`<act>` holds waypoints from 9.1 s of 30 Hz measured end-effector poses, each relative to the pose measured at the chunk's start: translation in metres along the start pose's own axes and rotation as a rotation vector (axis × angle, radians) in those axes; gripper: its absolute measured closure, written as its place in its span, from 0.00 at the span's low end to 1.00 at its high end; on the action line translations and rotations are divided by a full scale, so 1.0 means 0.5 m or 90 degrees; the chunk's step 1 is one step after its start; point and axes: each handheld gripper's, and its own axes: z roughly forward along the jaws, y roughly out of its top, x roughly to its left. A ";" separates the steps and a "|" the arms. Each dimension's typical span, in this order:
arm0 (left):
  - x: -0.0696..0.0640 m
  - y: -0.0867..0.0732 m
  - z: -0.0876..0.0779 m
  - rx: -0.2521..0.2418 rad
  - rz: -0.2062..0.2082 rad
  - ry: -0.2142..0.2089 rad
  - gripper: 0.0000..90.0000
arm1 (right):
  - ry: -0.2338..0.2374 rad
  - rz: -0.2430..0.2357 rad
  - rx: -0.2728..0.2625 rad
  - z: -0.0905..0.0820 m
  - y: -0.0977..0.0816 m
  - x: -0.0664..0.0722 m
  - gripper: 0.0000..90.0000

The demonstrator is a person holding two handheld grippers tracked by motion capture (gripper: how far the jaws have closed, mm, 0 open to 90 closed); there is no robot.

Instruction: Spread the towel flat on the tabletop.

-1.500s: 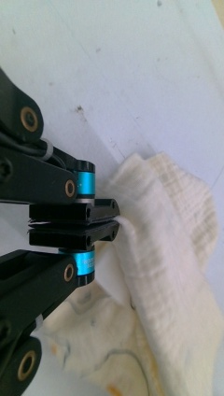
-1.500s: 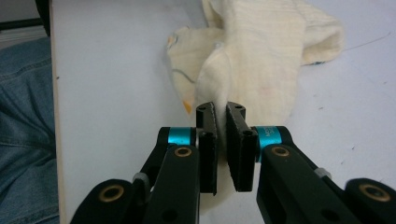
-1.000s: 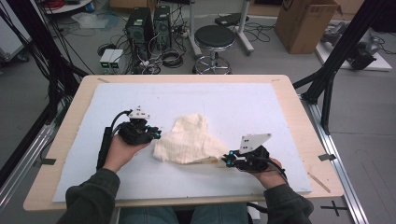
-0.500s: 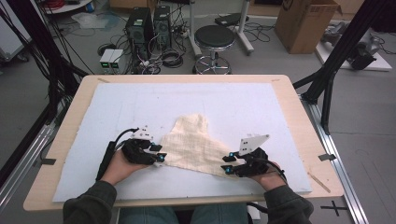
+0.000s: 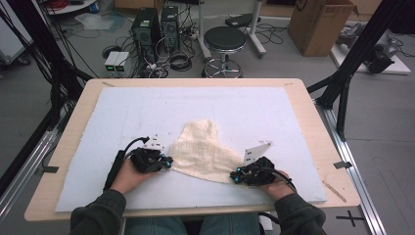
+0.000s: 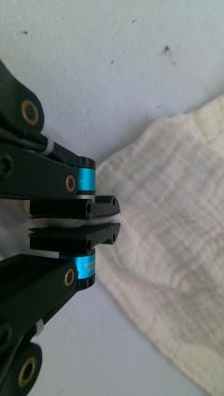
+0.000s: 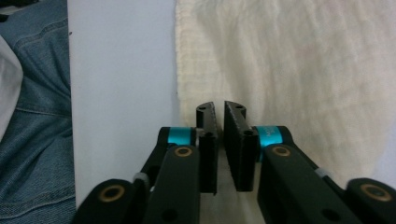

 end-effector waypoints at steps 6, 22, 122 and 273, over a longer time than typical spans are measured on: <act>-0.036 -0.006 -0.072 -0.038 0.026 0.011 0.95 | 0.016 -0.019 -0.051 -0.024 0.021 0.027 0.98; -0.141 -0.109 -0.187 -0.045 0.049 0.022 0.94 | 0.089 -0.084 -0.036 0.000 0.051 0.126 0.98; 0.023 -0.076 -0.095 -0.056 -0.082 0.109 0.96 | -0.042 0.046 0.012 0.143 0.253 -0.011 0.97; 0.229 0.045 0.001 -0.103 -0.225 0.232 0.72 | -0.252 0.231 -0.061 0.007 0.142 -0.297 0.72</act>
